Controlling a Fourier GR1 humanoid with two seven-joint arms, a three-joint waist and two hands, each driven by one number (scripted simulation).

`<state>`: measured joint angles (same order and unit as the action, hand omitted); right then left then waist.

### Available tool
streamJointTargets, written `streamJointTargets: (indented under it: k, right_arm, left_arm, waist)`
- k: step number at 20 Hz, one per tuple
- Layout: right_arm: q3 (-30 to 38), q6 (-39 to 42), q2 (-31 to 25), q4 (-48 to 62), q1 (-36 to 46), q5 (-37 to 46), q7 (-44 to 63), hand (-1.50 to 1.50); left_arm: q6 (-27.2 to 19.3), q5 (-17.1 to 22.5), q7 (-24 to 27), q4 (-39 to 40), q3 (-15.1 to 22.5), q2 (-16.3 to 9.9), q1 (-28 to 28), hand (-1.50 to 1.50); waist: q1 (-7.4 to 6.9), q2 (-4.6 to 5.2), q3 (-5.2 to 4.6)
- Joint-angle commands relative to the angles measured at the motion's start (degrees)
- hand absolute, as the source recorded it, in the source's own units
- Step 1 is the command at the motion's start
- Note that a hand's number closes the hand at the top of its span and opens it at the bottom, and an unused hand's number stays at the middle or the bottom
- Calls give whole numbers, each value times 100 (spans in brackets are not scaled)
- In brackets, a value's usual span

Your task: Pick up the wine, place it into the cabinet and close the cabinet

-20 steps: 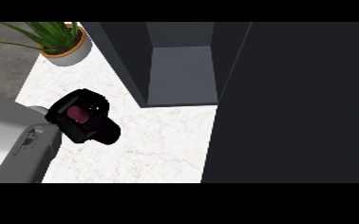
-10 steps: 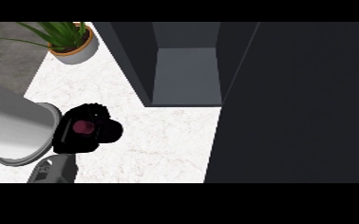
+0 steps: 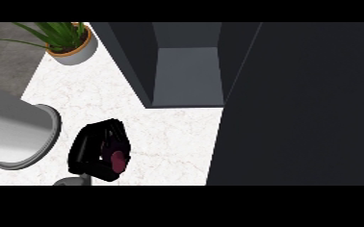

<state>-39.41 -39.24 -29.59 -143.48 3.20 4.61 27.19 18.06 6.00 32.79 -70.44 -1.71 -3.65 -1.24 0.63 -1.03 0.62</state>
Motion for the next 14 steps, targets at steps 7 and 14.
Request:
streamJointTargets:
  k: [7,14]
  right_arm:
    - [-135,-108,-268,-1055,-386,354,246,-150]
    - [-364,-268,-307,-1023,-435,619,221,-150]
  left_arm:
    - [-1217,410,-1177,-1580,1585,357,584,150]
    - [-2353,215,-1076,-1469,2009,364,207,150]
  waist:
    - [-8,58,-63]
    - [15,75,-70]
